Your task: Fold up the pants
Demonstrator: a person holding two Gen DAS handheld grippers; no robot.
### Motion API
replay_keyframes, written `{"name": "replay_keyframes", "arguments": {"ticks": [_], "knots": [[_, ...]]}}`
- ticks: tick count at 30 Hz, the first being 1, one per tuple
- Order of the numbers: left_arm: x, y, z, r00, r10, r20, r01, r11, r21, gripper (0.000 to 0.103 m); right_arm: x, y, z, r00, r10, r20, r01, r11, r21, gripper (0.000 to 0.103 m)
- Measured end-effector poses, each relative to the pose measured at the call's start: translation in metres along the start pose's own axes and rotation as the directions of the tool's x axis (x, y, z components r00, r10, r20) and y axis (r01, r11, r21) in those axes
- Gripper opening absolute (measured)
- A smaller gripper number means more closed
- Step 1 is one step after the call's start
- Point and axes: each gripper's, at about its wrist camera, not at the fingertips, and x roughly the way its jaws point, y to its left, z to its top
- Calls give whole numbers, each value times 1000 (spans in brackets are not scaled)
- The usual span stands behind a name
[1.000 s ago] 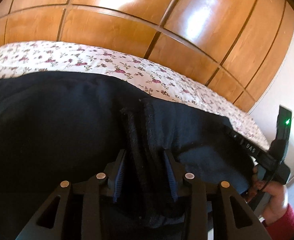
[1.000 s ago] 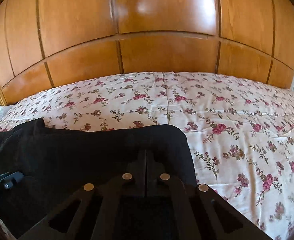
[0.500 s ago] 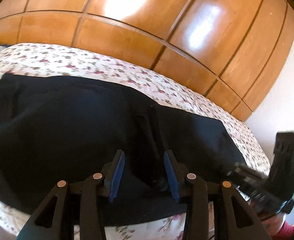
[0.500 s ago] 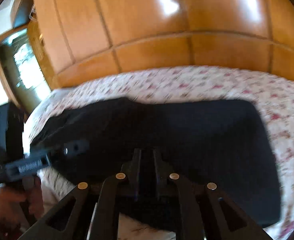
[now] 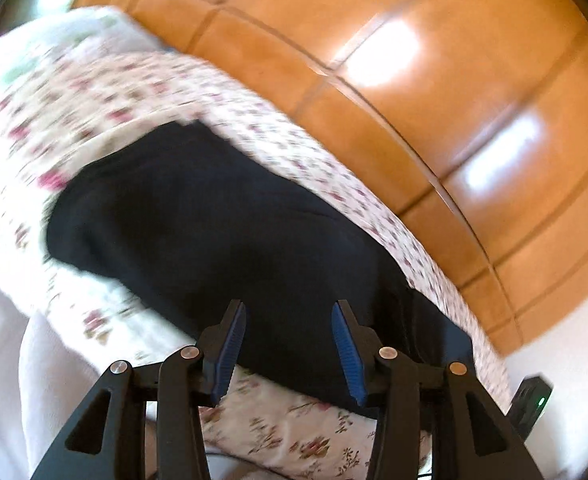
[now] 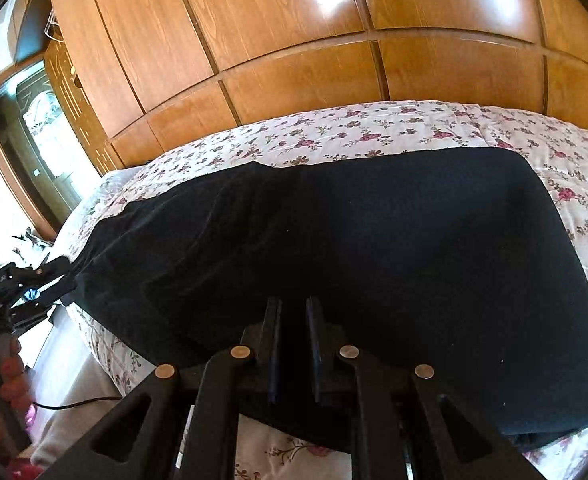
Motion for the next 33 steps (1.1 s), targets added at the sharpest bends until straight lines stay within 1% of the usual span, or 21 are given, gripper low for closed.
{"name": "replay_keyframes", "arguments": {"ticks": [2, 3, 4, 6, 7, 8, 9, 11, 14, 18, 20, 22, 24, 26, 28, 31, 33], "knots": [[-4, 13, -1, 1000, 0, -4, -1, 998, -66, 45, 0, 0, 0, 1000, 3, -1, -3, 1000, 7, 13], [-4, 17, -1, 1000, -5, -7, 4, 996, -84, 46, 0, -1, 0, 1000, 6, -1, -6, 1000, 11, 13], [-4, 21, -2, 1000, -13, -17, 12, 995, -101, 48, 0, -1, 0, 1000, 8, -1, -8, 1000, 13, 13], [-1, 24, -3, 1000, -5, -24, 2, 994, -110, 55, 0, -1, 0, 1000, 9, -2, -9, 1000, 14, 13], [0, 25, -3, 1000, 8, -24, -11, 994, -109, 58, 0, -2, 0, 1000, 9, -2, -9, 1000, 12, 13], [-1, 27, -5, 999, 30, -23, -32, 993, -113, 58, 0, -2, 0, 1000, 8, -3, -8, 1000, 11, 13], [-3, 31, -6, 999, 39, -16, -41, 990, -137, 58, 0, -2, 0, 1000, 8, -3, -8, 1000, 11, 13], [-1, 38, -7, 1000, 21, -19, -24, 982, -185, 66, 0, -2, 0, 1000, 12, -4, -12, 1000, 12, 13], [2, 48, -5, 999, 30, -15, -33, 975, -222, 67, 0, -3, 0, 1000, 14, -2, -14, 1000, 15, 13], [8, 64, 6, 999, 42, 30, -33, 970, -243, 69, 0, -2, 0, 1000, 12, -1, -12, 1000, 17, 13], [13, 75, 10, 999, 42, 35, -31, 963, -266, 69, 0, -2, 0, 1000, 13, -1, -13, 1000, 20, 13], [14, 86, 13, 998, 25, 51, -8, 955, -297, 69, 0, -3, 0, 1000, 15, -2, -15, 1000, 20, 13], [15, 96, 16, 996, -19, 89, 48, 941, -335, 69, 0, -3, 0, 1000, 15, 0, -15, 1000, 22, 13], [16, 103, 20, 993, -46, 110, 83, 930, -358, 69, 0, -3, -1, 1000, 14, 1, -14, 1000, 21, 13], [17, 109, 22, 988, -78, 134, 123, 922, -368, 69, 0, -3, -1, 1000, 13, 2, -13, 1000, 20, 13], [19, 115, 25, 981, -110, 161, 162, 916, -367, 69, 0, -2, -1, 1000, 13, 2, -13, 1000, 19, 13], [19, 118, 31, 982, -104, 155, 154, 922, -355, 60, 0, -2, -1, 1000, 13, 3, -14, 1000, 20, 13]]}}
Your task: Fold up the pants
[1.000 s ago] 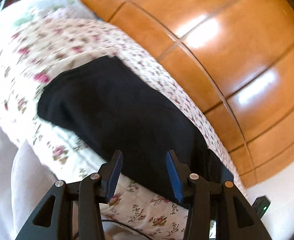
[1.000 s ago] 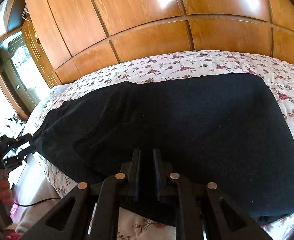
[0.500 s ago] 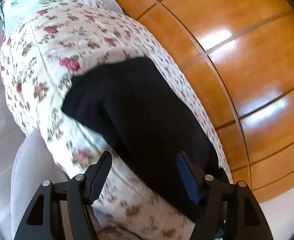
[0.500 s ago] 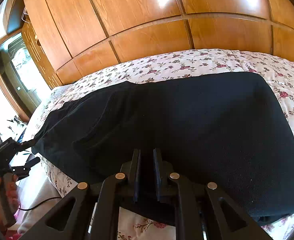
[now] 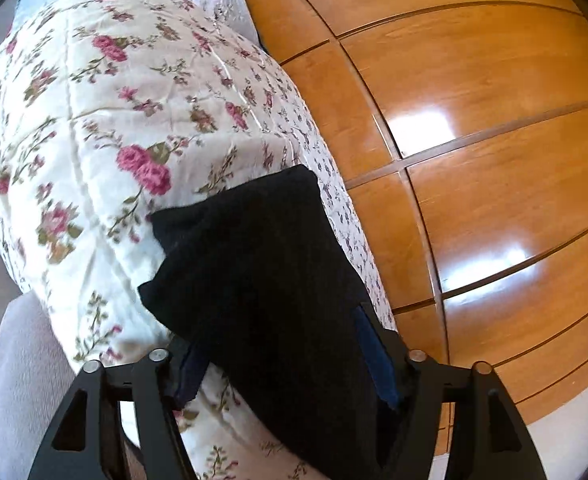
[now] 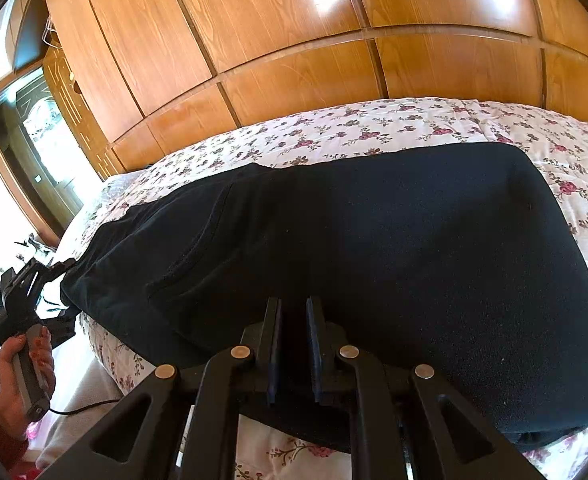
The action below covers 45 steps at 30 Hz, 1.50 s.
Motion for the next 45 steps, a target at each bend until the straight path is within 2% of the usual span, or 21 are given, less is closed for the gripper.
{"name": "replay_keyframes", "arguments": {"ticks": [2, 7, 15, 19, 23, 25, 26, 27, 29, 34, 36, 41, 42, 44, 45], "knots": [[6, -3, 3, 1000, 27, -8, -27, 999, 24, 33, 0, 0, 0, 1000, -1, 0, 1, 1000, 1, 13], [10, 0, 9, 999, 32, -32, -32, 999, 2, 20, 0, 1, 0, 1000, -1, 0, 1, 1000, 1, 13], [-9, -47, 9, 999, -49, 7, 48, 990, 134, 17, 0, 0, 1, 1000, 2, -1, -2, 1000, 10, 13], [-21, -90, -2, 995, -92, 26, 81, 957, 278, 17, 1, -1, 2, 1000, 2, -8, -1, 1000, 19, 13], [-28, -137, -16, 987, -158, 18, 137, 899, 415, 17, 0, -2, 7, 999, 6, -33, -6, 1000, 18, 13], [-30, -164, -27, 979, -205, -2, 181, 859, 479, 17, -4, -4, 13, 999, 14, -46, -13, 999, 30, 15], [-30, -178, -33, 974, -227, -19, 205, 835, 511, 17, -7, -6, 14, 999, 15, -41, -13, 999, 41, 23], [-30, -190, -39, 970, -242, -33, 222, 814, 537, 17, -14, -9, 18, 1000, 13, -23, -12, 998, 58, 35], [-29, -213, -53, 961, -267, -70, 257, 773, 580, 17, -25, -16, 20, 1000, 13, 13, -14, 996, 84, 48], [-21, -253, -96, 937, -297, -185, 343, 684, 644, 17, -50, -39, 22, 998, -28, 60, 20, 991, 131, 49], [-17, -262, -113, 930, -295, -217, 362, 656, 662, 17, -60, -50, 20, 995, -44, 85, 30, 987, 158, 49], [-4, -282, -175, 912, -249, -326, 410, 534, 739, 17, -80, -73, 24, 988, -76, 132, 44, 972, 230, 49], [-2, -283, -182, 909, -242, -339, 416, 521, 745, 17, -85, -79, 25, 986, -85, 140, 49, 968, 245, 49], [7, -285, -208, 901, -216, -377, 434, 475, 766, 17, -90, -85, 28, 984, -96, 152, 53, 962, 269, 49], [11, -286, -215, 897, -207, -390, 441, 463, 769, 17, -94, -90, 30, 982, -104, 160, 54, 956, 288, 49]]}}
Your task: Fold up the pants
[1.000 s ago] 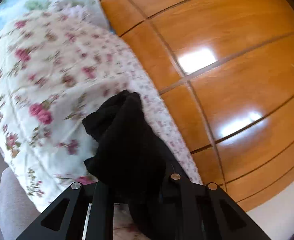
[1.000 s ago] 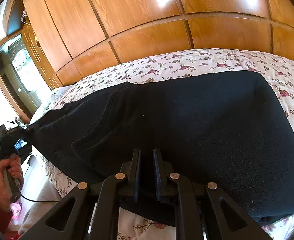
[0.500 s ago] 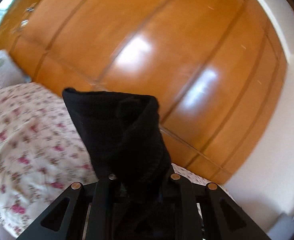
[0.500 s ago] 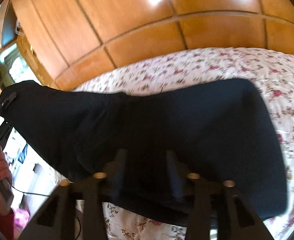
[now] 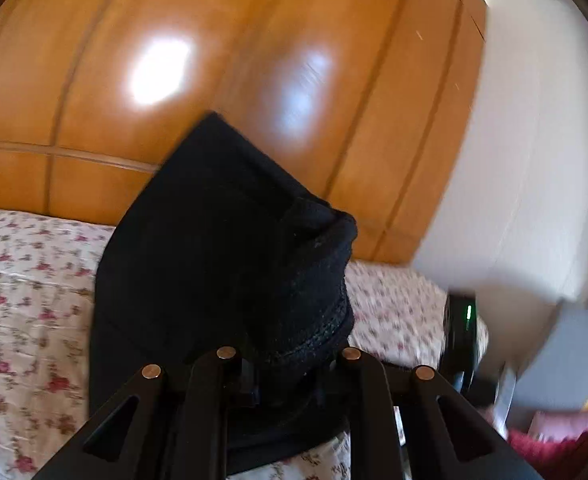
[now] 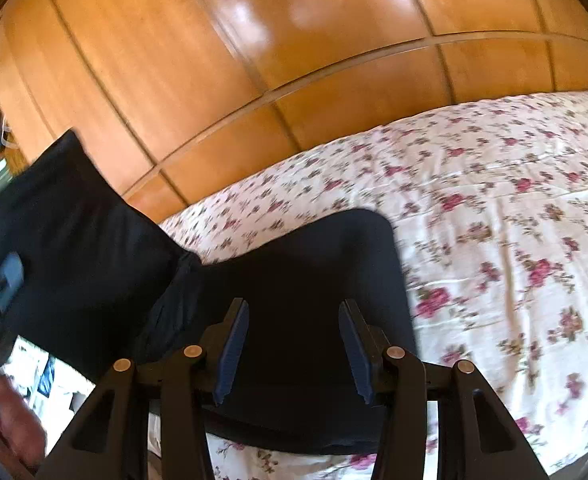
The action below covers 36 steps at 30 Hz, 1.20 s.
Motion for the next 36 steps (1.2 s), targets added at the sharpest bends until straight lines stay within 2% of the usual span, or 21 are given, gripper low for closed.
{"name": "replay_keyframes", "arguments": {"ticks": [5, 9, 10, 12, 14, 15, 16, 18, 19, 21, 24, 26, 28, 32, 36], "knots": [[50, -21, -27, 992, -9, -130, 18, 998, 64, 17, -14, -23, 12, 998, -25, 50, 20, 995, 100, 49], [91, -39, -55, 968, 34, -250, 6, 988, 157, 17, -20, -29, 14, 997, -39, 71, 31, 993, 114, 49], [101, -47, -66, 960, 60, -274, -4, 980, 200, 19, -19, -29, 13, 997, -36, 66, 28, 993, 118, 49], [112, -60, -86, 945, 88, -316, 3, 961, 277, 32, -17, -29, 12, 998, -25, 60, 17, 992, 124, 49], [110, -74, -96, 942, 66, -330, 56, 937, 345, 55, -12, -26, 9, 999, -7, 44, 1, 993, 122, 49], [106, -77, -98, 944, 45, -328, 84, 926, 368, 57, -12, -24, 7, 999, 1, 40, -6, 993, 121, 49], [99, -85, -101, 947, 10, -322, 129, 903, 409, 57, -10, -23, 6, 999, 17, 36, -21, 993, 118, 49], [88, -94, -104, 956, 8, -294, 141, 865, 481, 57, -5, -22, 4, 999, 42, 23, -45, 993, 111, 52], [84, -93, -103, 957, 7, -291, 142, 862, 486, 57, -3, -21, 3, 999, 48, 16, -49, 993, 107, 53], [78, -84, -99, 952, -21, -306, 160, 884, 438, 54, 0, -19, 1, 998, 59, 2, -59, 994, 96, 53], [65, -54, -83, 956, -84, -283, 169, 941, 293, 53, 4, -15, -2, 997, 75, -17, -74, 994, 82, 53], [57, -35, -71, 968, -75, -238, 129, 967, 221, 53, 7, -13, -4, 996, 84, -27, -81, 994, 79, 53], [52, -10, -58, 978, -24, -206, 56, 987, 153, 53, 12, -11, -7, 995, 94, -41, -91, 993, 78, 53], [47, 36, -46, 979, 106, -175, -101, 994, 42, 53, 19, -7, -9, 993, 99, -63, -95, 994, 60, 54], [40, 79, -38, 961, 229, -157, -241, 968, -66, 53, 27, -7, -12, 990, 116, -84, -110, 991, 74, 54]]}}
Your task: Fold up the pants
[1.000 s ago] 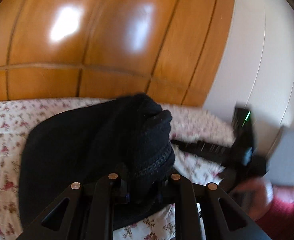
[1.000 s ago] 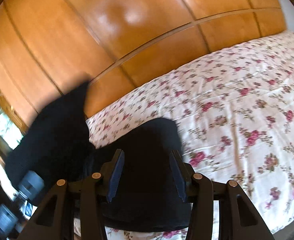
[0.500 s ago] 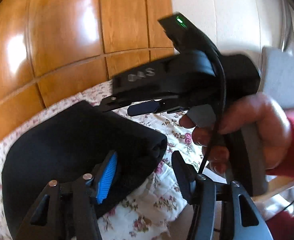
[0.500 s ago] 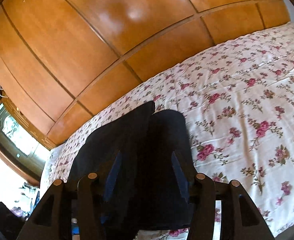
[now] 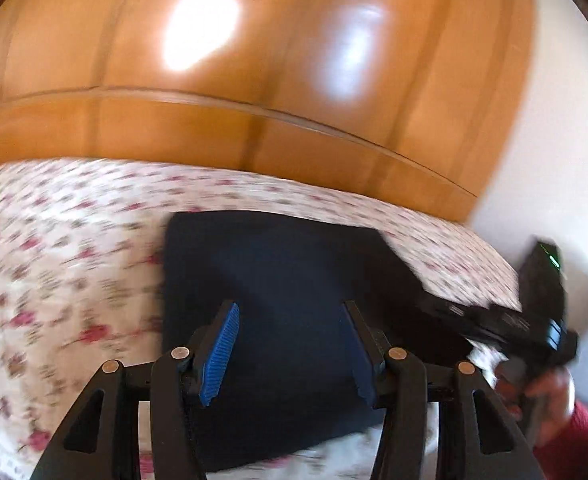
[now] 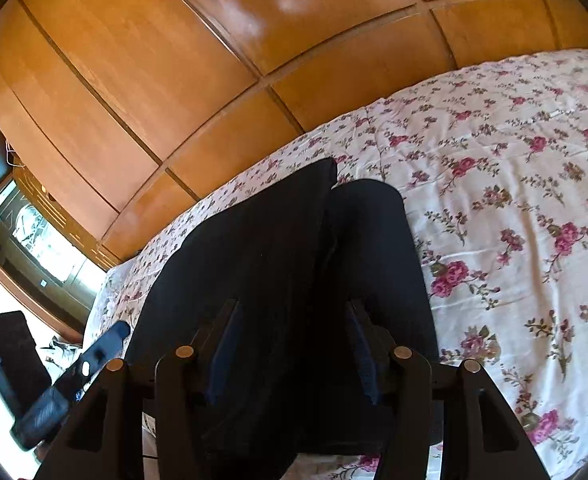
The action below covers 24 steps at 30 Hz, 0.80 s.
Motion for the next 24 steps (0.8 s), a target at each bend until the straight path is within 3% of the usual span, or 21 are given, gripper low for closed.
{"name": "replay_keyframes", "arguments": {"ticks": [3, 8, 11, 12, 15, 21, 24], "knots": [[7, 36, -1, 996, 89, -11, -89, 990, -105, 54, 4, 3, -2, 999, 36, -14, -35, 999, 5, 54], [15, 70, -23, 994, 73, -80, -89, 971, -220, 62, 16, 15, -8, 999, -13, -35, 10, 996, -92, 53], [18, 67, -31, 997, 25, -75, -43, 969, -243, 62, 18, 22, -11, 999, 35, -32, -38, 994, -100, 17], [18, 63, -32, 997, 1, -81, -20, 972, -236, 62, 17, 26, -12, 999, 46, -21, -48, 993, -107, 16], [15, 47, -29, 996, 30, -78, -41, 989, -144, 62, 6, 44, -9, 1000, 20, 20, -16, 979, -201, 15], [6, 37, -22, 996, -47, -75, 33, 984, -176, 60, -35, 60, 14, 989, -16, 146, 56, 959, -279, 15], [7, 15, -24, 996, 2, -86, -7, 998, -56, 60, -32, 42, 16, 991, -71, 114, 98, 964, -247, 15]]}}
